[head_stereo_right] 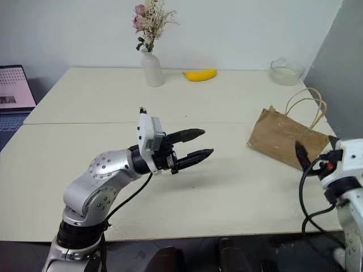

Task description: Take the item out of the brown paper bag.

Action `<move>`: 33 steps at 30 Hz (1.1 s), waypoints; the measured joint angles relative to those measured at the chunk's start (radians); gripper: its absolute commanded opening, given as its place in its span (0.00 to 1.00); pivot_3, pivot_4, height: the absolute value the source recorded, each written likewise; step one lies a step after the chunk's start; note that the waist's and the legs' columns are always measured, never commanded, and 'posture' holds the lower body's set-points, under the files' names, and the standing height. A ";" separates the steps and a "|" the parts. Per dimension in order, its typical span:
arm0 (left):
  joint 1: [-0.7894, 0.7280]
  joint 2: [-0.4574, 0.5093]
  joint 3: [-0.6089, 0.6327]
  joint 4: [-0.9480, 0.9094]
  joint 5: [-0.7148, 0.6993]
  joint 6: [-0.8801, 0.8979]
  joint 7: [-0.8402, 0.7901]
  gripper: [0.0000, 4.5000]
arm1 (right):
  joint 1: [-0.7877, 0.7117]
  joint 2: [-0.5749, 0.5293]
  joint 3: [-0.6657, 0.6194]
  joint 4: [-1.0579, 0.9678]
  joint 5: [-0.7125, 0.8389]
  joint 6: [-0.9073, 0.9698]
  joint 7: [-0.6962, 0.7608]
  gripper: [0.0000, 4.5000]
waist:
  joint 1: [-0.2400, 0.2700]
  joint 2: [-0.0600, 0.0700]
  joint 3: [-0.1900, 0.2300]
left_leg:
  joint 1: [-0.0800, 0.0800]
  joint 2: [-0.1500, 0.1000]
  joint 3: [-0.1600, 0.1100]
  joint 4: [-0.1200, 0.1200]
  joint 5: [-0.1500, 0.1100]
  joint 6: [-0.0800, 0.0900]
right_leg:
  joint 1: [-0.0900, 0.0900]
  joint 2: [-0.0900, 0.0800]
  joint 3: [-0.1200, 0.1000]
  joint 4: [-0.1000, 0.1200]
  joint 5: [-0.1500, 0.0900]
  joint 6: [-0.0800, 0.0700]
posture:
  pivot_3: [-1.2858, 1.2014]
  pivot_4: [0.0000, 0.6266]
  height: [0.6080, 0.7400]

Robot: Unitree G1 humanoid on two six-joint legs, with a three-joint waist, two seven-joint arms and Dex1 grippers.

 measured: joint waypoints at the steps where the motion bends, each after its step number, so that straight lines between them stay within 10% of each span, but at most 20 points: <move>1: -0.003 0.004 -0.001 -0.001 -0.008 0.008 -0.005 0.67 | -0.054 -0.024 -0.003 0.028 0.013 0.035 -0.014 1.00 | 0.000 0.000 0.000 | 0.000 0.000 0.000 0.000 0.000 0.000 | 0.000 0.000 0.000 0.000 0.001 0.001 | 0.52 0.24 1.00; 14: 0.013 0.016 -0.017 -0.059 -0.018 0.029 0.029 0.67 | -0.473 -0.162 0.111 0.420 -0.027 0.280 -0.090 1.00 | 0.005 0.000 0.000 | -0.003 0.000 0.001 -0.001 -0.002 0.003 | -0.001 0.000 0.001 -0.004 0.001 0.003 | 0.52 0.24 1.00; 26: 0.018 0.020 -0.019 -0.064 -0.021 0.029 0.028 0.67 | -0.580 -0.146 0.134 0.526 -0.056 0.338 -0.127 0.06 | 0.005 0.000 0.000 | -0.004 0.000 0.001 -0.001 -0.002 0.004 | -0.001 0.000 0.001 -0.005 0.001 0.003 | 0.52 0.24 1.00; 33: 0.026 0.037 -0.018 -0.068 -0.021 0.029 0.027 0.67 | -0.588 -0.133 0.136 0.525 -0.057 0.338 -0.116 0.02 | 0.005 0.000 0.000 | -0.004 0.000 0.001 -0.001 -0.002 0.004 | -0.001 0.000 0.001 -0.005 0.001 0.003 | 0.52 0.24 1.00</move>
